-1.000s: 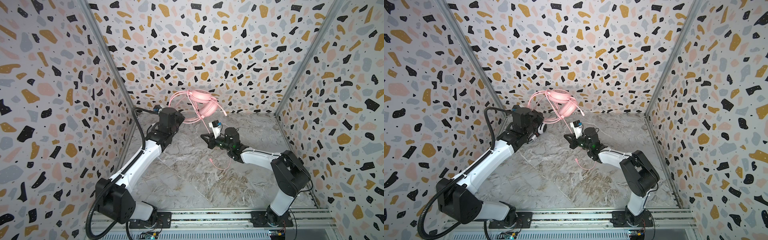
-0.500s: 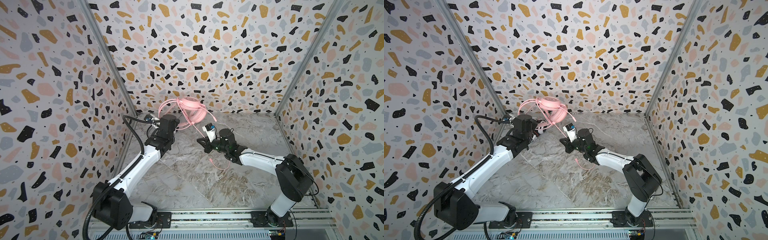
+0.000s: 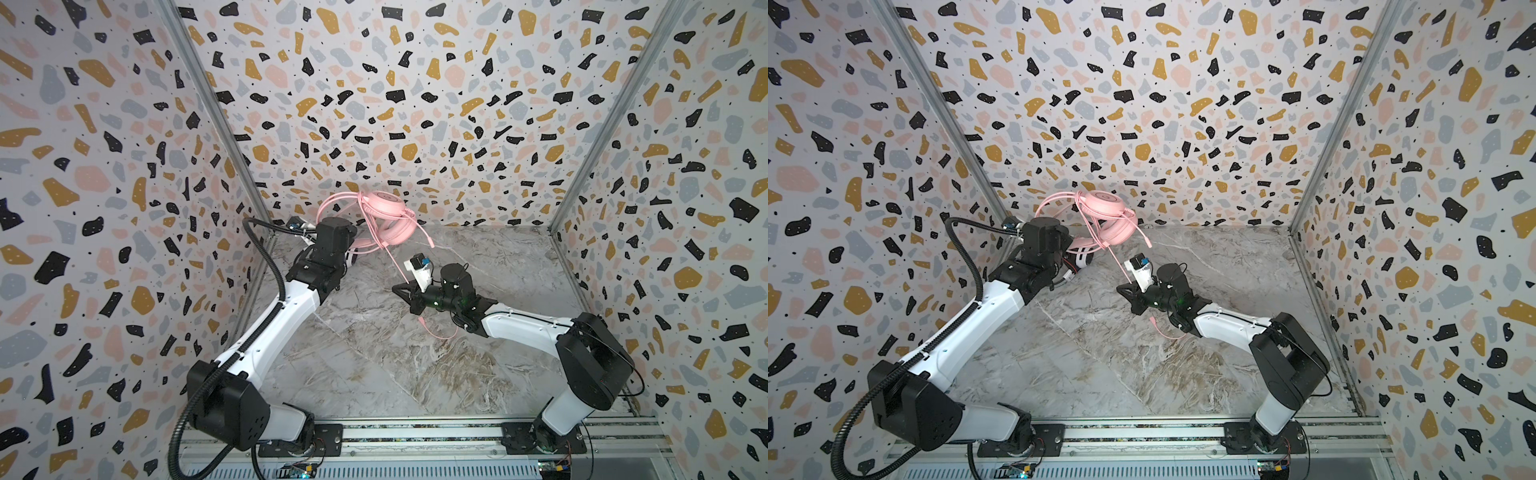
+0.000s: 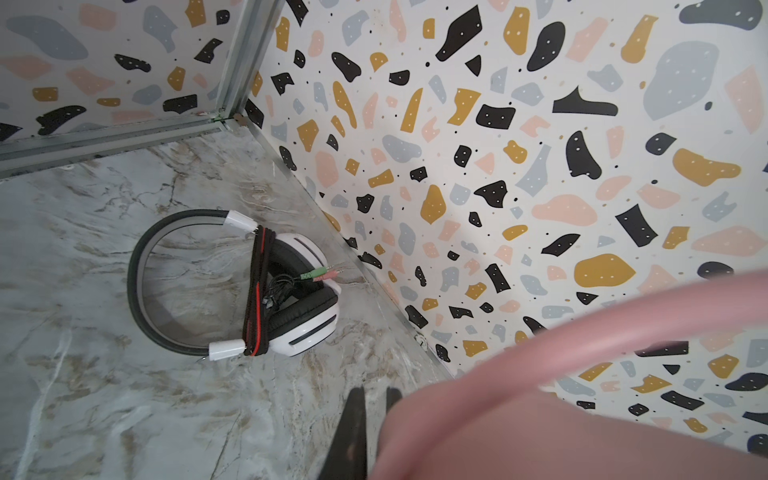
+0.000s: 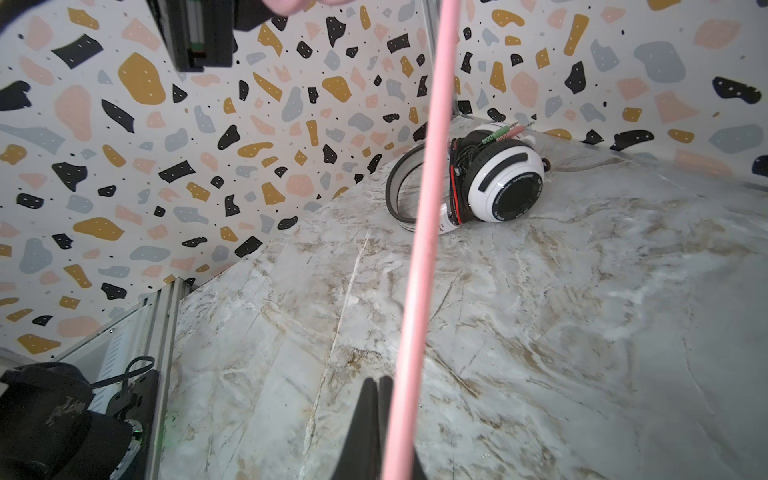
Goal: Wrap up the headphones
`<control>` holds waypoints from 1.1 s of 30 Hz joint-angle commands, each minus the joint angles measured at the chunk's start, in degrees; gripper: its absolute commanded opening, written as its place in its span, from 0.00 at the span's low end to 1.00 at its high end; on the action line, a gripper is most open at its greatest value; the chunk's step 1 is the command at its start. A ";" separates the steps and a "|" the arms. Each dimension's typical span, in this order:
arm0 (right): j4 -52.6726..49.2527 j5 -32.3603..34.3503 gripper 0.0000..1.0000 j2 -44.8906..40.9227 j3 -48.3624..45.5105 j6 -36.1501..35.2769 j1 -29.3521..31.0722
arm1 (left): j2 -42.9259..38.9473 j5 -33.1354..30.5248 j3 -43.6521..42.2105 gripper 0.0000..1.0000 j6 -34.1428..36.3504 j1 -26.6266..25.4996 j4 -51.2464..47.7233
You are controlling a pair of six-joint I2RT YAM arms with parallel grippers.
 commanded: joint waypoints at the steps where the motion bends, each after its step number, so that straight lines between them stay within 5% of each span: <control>1: -7.47 -8.81 0.05 -0.09 -3.56 0.19 0.97 | -0.97 -11.37 9.06 0.00 -7.18 4.92 21.61; 17: -0.25 -17.89 0.09 -1.14 -5.08 2.46 3.67 | -2.30 -10.73 6.80 0.00 -4.06 5.27 24.10; 23: -1.69 -13.96 0.10 0.63 -4.80 2.81 3.49 | -2.40 -9.50 7.54 0.00 -3.67 5.33 23.67; 33: -3.56 -9.16 0.40 12.74 1.58 1.42 3.73 | -1.75 -3.10 9.52 0.00 -3.23 5.33 21.62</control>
